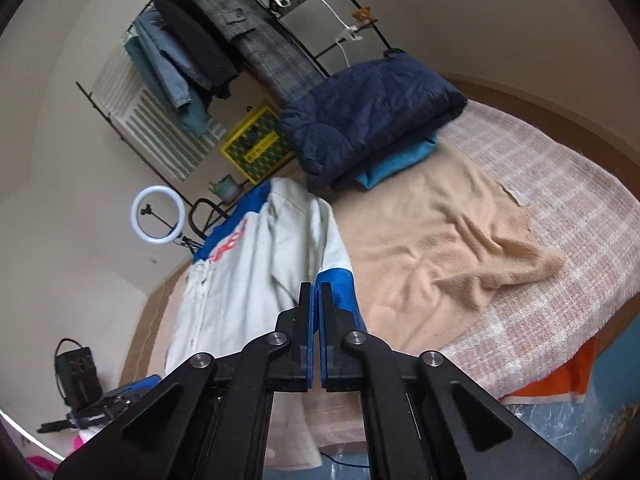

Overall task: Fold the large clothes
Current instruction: 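Lift the sleeve by its cuff with the right tool toward the jacket center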

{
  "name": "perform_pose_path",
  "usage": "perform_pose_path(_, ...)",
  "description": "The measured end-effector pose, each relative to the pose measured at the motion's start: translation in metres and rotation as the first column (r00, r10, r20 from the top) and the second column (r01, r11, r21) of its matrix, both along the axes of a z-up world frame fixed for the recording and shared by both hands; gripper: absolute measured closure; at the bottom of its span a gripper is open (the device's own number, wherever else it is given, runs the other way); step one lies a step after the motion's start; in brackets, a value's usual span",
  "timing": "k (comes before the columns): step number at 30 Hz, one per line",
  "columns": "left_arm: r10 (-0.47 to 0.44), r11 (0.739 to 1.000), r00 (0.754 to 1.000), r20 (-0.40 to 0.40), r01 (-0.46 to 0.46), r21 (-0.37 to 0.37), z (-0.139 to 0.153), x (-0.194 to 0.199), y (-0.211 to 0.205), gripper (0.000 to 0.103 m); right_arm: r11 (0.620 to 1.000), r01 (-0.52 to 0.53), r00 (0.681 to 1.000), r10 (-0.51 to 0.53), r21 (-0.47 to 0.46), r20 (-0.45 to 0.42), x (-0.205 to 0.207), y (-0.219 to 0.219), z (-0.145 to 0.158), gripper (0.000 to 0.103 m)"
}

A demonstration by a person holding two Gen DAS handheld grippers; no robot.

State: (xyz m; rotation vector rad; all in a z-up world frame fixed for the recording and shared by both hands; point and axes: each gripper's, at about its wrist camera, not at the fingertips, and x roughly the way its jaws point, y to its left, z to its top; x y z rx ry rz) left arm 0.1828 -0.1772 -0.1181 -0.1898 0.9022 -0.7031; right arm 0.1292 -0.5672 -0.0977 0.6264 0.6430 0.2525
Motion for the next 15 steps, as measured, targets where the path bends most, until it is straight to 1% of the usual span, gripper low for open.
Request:
perform_pose_path(2,0.019,1.000,1.000,0.004,-0.019,-0.008,0.002,0.003,0.006,0.056,0.997,-0.053,0.998,0.056,-0.050,0.043,-0.004,0.026,0.020,0.102)
perform_pose_path(4,0.040,0.999,0.999,0.007,-0.040,-0.017,0.005,0.005,0.014,0.056,0.987,-0.127,0.987,0.136,-0.101,0.089,-0.008,0.057,0.038,0.102)
perform_pose_path(6,0.061,0.998,0.998,0.007,-0.061,-0.027,0.006,0.007,0.022,0.056,0.968,-0.205,0.968,0.222,-0.147,0.117,-0.013,0.089,0.051,0.102)
perform_pose_path(8,0.093,0.995,0.996,0.002,-0.093,-0.046,0.008,0.010,0.034,0.056,0.935,-0.308,0.937,0.330,-0.177,0.115,-0.017,0.127,0.054,0.102)
perform_pose_path(9,0.110,0.992,0.994,-0.007,-0.110,-0.057,0.008,0.012,0.041,0.056,0.915,-0.356,0.920,0.379,-0.190,0.101,-0.018,0.144,0.051,0.102)
perform_pose_path(12,0.144,0.985,0.989,-0.039,-0.147,-0.087,0.005,0.018,0.056,0.056,0.820,-0.518,0.844,0.536,-0.242,0.011,-0.022,0.203,0.025,0.102)
perform_pose_path(14,0.156,0.982,0.985,-0.071,-0.162,-0.101,-0.001,0.020,0.061,0.056,0.750,-0.593,0.796,0.600,-0.291,-0.076,-0.023,0.238,-0.002,0.102)
perform_pose_path(15,0.156,0.980,0.984,-0.090,-0.165,-0.110,-0.004,0.021,0.062,0.056,0.731,-0.611,0.785,0.609,-0.304,-0.113,-0.021,0.247,-0.014,0.102)
